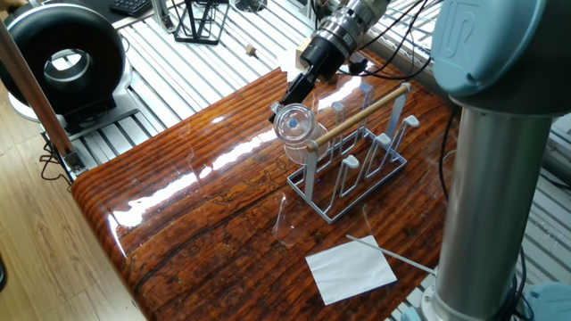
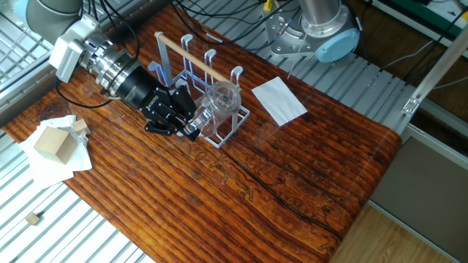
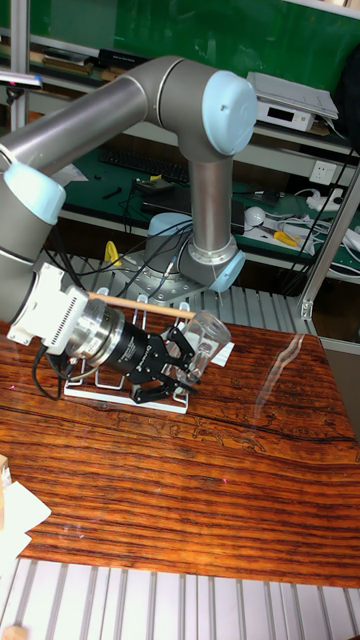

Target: Put the cup on the cup rack

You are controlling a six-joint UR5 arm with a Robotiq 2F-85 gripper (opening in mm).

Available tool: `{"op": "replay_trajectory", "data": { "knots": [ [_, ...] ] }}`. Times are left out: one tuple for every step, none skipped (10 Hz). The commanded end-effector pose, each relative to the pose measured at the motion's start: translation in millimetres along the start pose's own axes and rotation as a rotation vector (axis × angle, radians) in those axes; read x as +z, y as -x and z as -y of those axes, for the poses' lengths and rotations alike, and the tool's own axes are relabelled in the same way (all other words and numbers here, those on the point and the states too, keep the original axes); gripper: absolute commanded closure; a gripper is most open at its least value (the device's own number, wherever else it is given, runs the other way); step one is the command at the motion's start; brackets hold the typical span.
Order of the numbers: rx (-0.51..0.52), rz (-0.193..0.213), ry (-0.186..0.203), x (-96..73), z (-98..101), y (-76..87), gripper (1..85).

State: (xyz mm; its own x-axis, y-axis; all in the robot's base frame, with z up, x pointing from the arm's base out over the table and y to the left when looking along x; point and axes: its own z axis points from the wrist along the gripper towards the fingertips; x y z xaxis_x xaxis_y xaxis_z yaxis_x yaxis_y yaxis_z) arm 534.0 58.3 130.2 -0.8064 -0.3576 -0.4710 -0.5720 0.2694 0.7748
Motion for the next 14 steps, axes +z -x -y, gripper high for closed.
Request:
{"op": "replay_trajectory", "data": {
  "knots": [
    [-0.007,0.005,-0.004,-1.3,3.7,-0.4,84.7],
    [-0.007,0.004,-0.005,-1.1,4.6,-0.9,84.7],
    [-0.008,0.003,-0.006,-1.0,5.4,-1.3,84.7],
    [-0.011,0.003,-0.006,-0.8,5.6,-1.6,84.7],
    [-0.015,0.001,0.002,-0.6,3.6,-2.6,84.7],
    [-0.012,-0.002,0.005,0.2,3.2,-4.3,84.7],
    [-0.010,-0.002,0.011,1.7,2.3,-5.5,84.7],
    [-0.006,0.000,0.016,3.4,2.4,-6.7,84.7],
    [-0.003,0.003,0.023,4.5,3.1,-7.4,84.7],
    [-0.002,0.010,0.033,5.7,1.7,-6.7,84.7],
    [0.003,0.013,0.043,6.1,0.0,-6.2,84.7],
    [0.007,0.019,0.057,6.1,-3.0,-5.0,84.7],
    [0.009,0.022,0.062,6.2,-3.5,-4.6,84.7],
    [0.010,0.024,0.064,6.4,-2.9,-4.8,84.7]
  ]
}}
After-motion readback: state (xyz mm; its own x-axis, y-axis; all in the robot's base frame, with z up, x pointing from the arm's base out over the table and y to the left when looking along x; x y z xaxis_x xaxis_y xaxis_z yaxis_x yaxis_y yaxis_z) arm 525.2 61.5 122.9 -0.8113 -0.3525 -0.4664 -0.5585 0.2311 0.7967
